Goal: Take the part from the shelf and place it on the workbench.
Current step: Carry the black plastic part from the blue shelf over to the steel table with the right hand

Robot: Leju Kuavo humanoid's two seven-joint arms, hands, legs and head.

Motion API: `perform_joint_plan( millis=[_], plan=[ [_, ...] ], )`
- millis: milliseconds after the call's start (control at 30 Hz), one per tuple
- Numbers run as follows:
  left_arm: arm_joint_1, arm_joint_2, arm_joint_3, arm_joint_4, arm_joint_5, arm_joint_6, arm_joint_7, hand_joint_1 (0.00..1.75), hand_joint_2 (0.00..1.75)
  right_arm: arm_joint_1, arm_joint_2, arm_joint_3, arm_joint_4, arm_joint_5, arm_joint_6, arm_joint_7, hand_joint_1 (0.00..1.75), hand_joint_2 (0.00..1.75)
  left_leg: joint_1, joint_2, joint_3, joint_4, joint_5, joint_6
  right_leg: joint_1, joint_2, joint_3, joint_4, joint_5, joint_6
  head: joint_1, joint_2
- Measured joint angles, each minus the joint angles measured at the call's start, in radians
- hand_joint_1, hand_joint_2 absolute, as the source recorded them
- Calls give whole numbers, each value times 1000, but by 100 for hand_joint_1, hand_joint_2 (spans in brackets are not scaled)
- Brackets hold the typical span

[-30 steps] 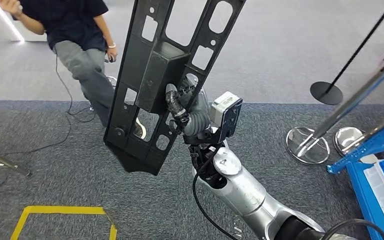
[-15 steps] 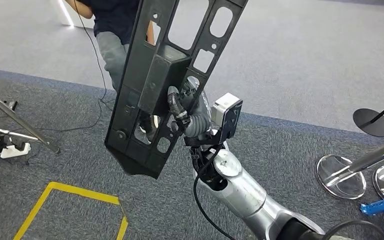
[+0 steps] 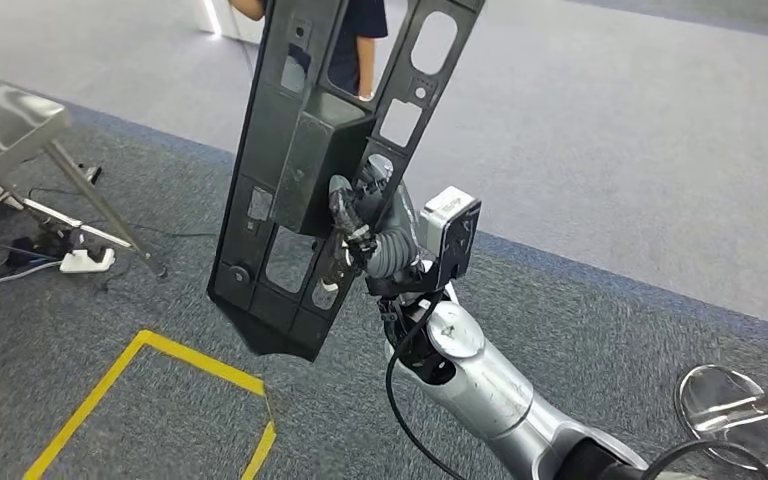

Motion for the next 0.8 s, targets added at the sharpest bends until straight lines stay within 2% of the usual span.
perform_joint_plan(
  millis=[33, 67, 100, 133, 167, 200, 233, 267, 300, 333, 367, 400, 433, 467, 500, 533, 567, 600, 667, 700, 733, 767, 800],
  plan=[
    [2, 0, 0, 0, -4, -2, 2, 0, 175, 0, -2, 0, -4, 1, -1, 7, 175, 175, 2, -12, 9, -11, 2, 2, -1, 4, 5, 1, -5, 5, 0, 0],
    [4, -1, 0, 0, -7, -3, 2, 0, 175, 0, -5, 0, -9, 1, -2, 12, 175, 175, 6, -23, 19, -23, 4, 5, -3, 20, 5, 11, -12, 9, 0, 0],
    [4, -2, 0, 1, -10, -4, 2, 0, 175, -1, -10, 0, -16, 1, -4, 16, 175, 175, 10, -33, 30, -32, 6, 9, -2, 46, -6, 39, -25, 12, 1, 0],
    [2, -3, 0, 1, -12, -5, 1, 0, 175, -1, -16, 0, -22, 1, -7, 19, 175, 175, 12, -44, 35, -35, 5, 13, -4, 77, -35, 94, -45, 12, 2, 0],
    [-1, -4, 0, 1, -16, -6, -1, 0, 175, 1, -22, 0, -28, 0, -10, 21, 175, 175, 13, -56, 38, -36, 3, 19, -3, 97, -75, 159, -66, 12, 2, 0],
    [-4, -5, -1, 1, -21, -7, -3, 0, 175, 4, -28, -1, -34, -2, -12, 24, 175, 175, 14, -70, 40, -35, 1, 23, -2, 109, -118, 221, -82, 12, 3, 0],
    [-5, -6, -2, 1, -26, -8, -5, 0, 175, 9, -35, -1, -39, -4, -14, 27, 175, 175, 14, -86, 41, -32, -2, 25, -3, 114, -151, 259, -81, 14, 4, 0],
    [-5, -7, -2, 1, -31, -8, -6, 0, 175, 13, -41, -1, -44, -7, -15, 30, 175, 175, 15, -102, 43, -28, -6, 24, -5, 117, -163, 255, -59, 17, 4, 0],
    [-3, -8, -3, 1, -34, -8, -7, 0, 175, 15, -46, -2, -49, -10, -15, 32, 175, 175, 17, -117, 43, -22, -11, 21, -8, 120, -156, 215, -22, 21, 5, 0],
    [-1, -9, -3, 1, -37, -8, -8, 0, 175, 16, -50, -3, -54, -13, -15, 33, 175, 175, 19, -131, 42, -12, -19, 16, -13, 134, -137, 154, 17, 26, 5, 0],
    [-1, -10, -3, 1, -39, -8, -8, 0, 175, 16, -54, -4, -58, -15, -15, 34, 175, 175, 21, -143, 37, 2, -27, 9, -19, 158, -117, 98, 44, 30, 5, 0],
    [0, -11, -3, 1, -40, -7, -8, 0, 175, 16, -56, -4, -62, -16, -15, 34, 175, 175, 22, -156, 30, 14, -35, 3, -23, 178, -102, 60, 58, 29, 4, 0],
    [-1, -11, -3, 1, -41, -6, -8, 0, 175, 17, -57, -5, -64, -16, -15, 34, 175, 175, 24, -166, 23, 23, -39, -3, -25, 193, -94, 43, 60, 26, 4, 0],
    [0, -11, -3, 1, -41, -5, -10, 0, 175, 18, -59, -6, -66, -17, -15, 35, 175, 175, 25, -177, 17, 27, -40, -8, -23, 194, -92, 42, 55, 20, 4, 0],
    [1, -12, -3, 1, -41, -4, -11, 0, 175, 18, -60, -7, -68, -18, -14, 35, 175, 175, 27, -187, 14, 26, -39, -12, -22, 181, -91, 41, 56, 11, 4, 0],
    [4, -12, -3, 1, -40, -3, -12, 0, 175, 18, -61, -8, -68, -19, -13, 35, 175, 175, 28, -185, 13, 27, -40, -16, -21, 170, -87, 37, 56, 4, 4, 0],
    [5, -13, -3, 1, -40, -2, -13, 0, 175, 17, -62, -9, -69, -20, -12, 35, 175, 175, 27, -167, 7, 37, -46, -21, -22, 159, -81, 31, 56, -2, 3, 0],
    [5, -14, -3, 1, -39, -1, -14, 0, 175, 16, -62, -9, -69, -20, -11, 35, 175, 175, 28, -139, -6, 64, -59, -26, -23, 147, -74, 25, 56, -7, 1, 0],
    [1, -15, -3, 1, -34, 0, -15, 0, 175, 14, -63, -9, -69, -22, -11, 34, 175, 175, 32, -83, -59, 165, -100, -38, -19, 121, -61, 18, 53, -14, -2, 0],
    [0, -15, -3, 1, -32, 1, -15, 0, 175, 14, -63, -9, -69, -24, -11, 34, 175, 175, 36, -71, -92, 220, -117, -42, -17, 107, -57, 16, 50, -15, -2, 0],
    [1, -16, -3, 1, -29, 2, -15, 0, 175, 13, -63, -10, -69, -27, -10, 34, 175, 175, 39, -67, -115, 256, -121, -44, -16, 93, -54, 16, 47, -16, -2, 0],
    [2, -17, -3, 1, -26, 2, -15, 0, 175, 13, -63, -10, -69, -30, -9, 34, 175, 175, 40, -64, -124, 261, -110, -44, -15, 80, -51, 16, 43, -17, -2, 0],
    [3, -17, -3, 1, -23, 2, -14, 0, 175, 13, -63, -10, -69, -33, -7, 33, 175, 175, 40, -60, -113, 229, -82, -42, -14, 68, -48, 16, 40, -17, -2, 0]
  ],
)
